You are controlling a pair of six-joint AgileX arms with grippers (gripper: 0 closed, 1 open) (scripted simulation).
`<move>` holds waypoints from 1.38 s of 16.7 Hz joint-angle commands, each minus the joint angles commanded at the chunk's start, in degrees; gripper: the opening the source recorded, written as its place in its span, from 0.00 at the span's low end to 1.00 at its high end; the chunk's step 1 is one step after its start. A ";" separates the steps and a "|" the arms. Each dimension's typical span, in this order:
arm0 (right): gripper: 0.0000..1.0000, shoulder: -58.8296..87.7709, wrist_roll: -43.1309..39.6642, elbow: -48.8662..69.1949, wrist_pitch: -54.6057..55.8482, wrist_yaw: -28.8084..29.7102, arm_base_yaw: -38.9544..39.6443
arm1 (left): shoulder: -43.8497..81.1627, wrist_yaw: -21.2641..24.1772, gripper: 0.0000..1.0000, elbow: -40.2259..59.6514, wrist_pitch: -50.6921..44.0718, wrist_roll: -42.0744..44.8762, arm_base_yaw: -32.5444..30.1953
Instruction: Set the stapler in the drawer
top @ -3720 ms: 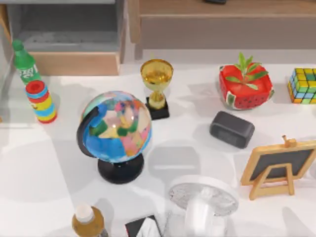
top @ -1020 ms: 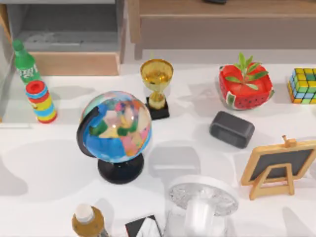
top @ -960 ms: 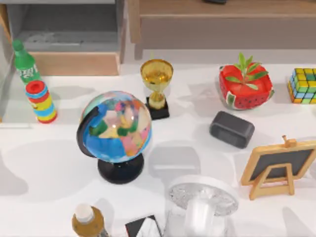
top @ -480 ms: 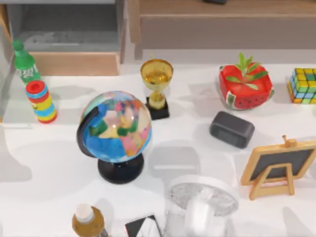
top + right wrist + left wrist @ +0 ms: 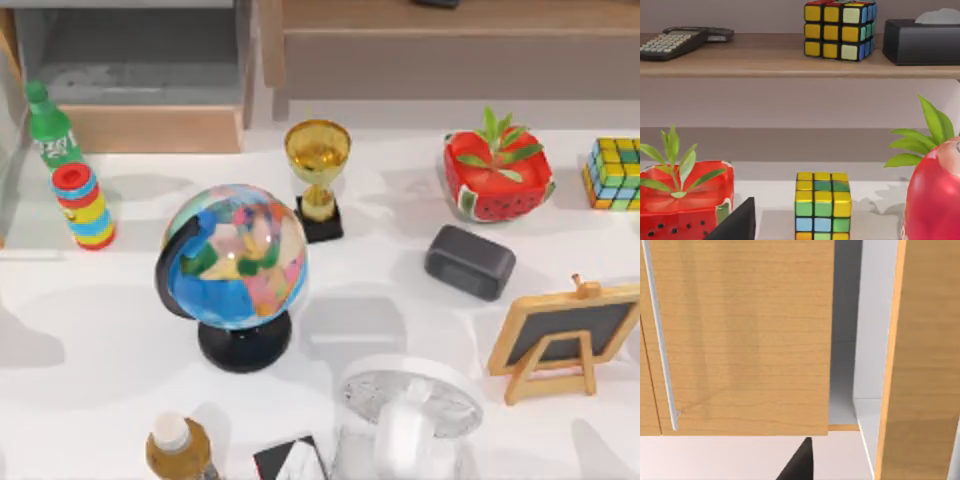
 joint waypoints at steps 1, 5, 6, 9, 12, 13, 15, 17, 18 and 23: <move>1.00 0.00 0.00 0.00 0.00 0.00 0.00 | 0.00 0.00 0.40 0.00 0.00 0.00 0.00; 1.00 0.00 0.00 0.00 0.00 0.00 0.00 | 0.00 0.00 0.10 0.00 0.00 0.00 0.00; 1.00 0.00 0.00 0.00 0.00 0.00 0.00 | 0.00 0.00 0.02 0.00 0.00 0.00 0.00; 1.00 0.00 0.00 0.00 0.00 0.00 0.00 | 0.00 0.00 0.00 0.00 0.00 0.00 0.00; 1.00 0.00 0.00 0.00 0.00 0.00 0.00 | 0.00 0.00 0.00 0.00 0.00 0.00 0.00; 1.00 0.00 0.00 0.00 0.00 0.00 0.00 | 0.00 0.00 0.00 0.00 0.00 0.00 0.00; 1.00 0.00 0.00 0.00 0.00 0.00 0.00 | 0.58 0.00 0.00 -0.06 -0.52 -0.20 0.14; 1.00 0.00 0.00 0.00 0.00 0.00 0.00 | 1.13 -0.55 0.00 0.93 -1.09 -0.19 -0.40; 1.00 0.00 0.00 0.00 0.00 0.00 0.00 | 1.74 -1.30 0.00 2.29 -1.82 -0.20 -1.06; 1.00 0.00 0.00 0.00 0.00 0.00 0.00 | 5.41 -5.99 0.00 11.59 -6.85 -0.45 -5.83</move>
